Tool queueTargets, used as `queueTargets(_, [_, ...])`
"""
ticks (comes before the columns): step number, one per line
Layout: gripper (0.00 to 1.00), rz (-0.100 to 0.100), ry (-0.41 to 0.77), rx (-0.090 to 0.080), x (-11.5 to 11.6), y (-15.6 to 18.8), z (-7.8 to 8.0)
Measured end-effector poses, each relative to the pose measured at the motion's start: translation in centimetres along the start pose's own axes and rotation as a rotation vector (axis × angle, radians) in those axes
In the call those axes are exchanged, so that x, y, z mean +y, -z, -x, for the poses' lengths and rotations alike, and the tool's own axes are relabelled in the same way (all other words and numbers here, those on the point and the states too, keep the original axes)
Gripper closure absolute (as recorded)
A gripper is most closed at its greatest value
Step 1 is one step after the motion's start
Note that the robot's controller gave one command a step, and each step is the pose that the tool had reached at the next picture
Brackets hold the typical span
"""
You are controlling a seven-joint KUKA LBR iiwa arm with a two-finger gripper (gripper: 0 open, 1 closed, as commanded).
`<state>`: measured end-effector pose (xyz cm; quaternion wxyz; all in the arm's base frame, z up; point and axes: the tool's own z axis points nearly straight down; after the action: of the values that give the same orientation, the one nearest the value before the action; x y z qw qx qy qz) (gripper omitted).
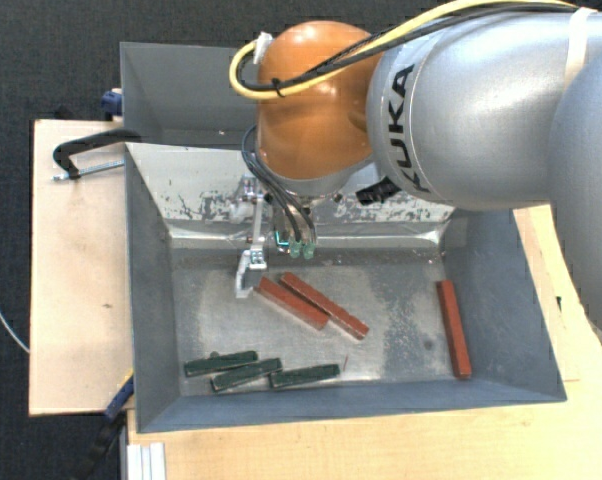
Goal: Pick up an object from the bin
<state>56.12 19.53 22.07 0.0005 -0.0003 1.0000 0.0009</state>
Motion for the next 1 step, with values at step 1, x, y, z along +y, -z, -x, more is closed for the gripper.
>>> queueTargets(1, [0.00, 0.003, -0.055, -0.005, -3.09, -4.07, 0.93])
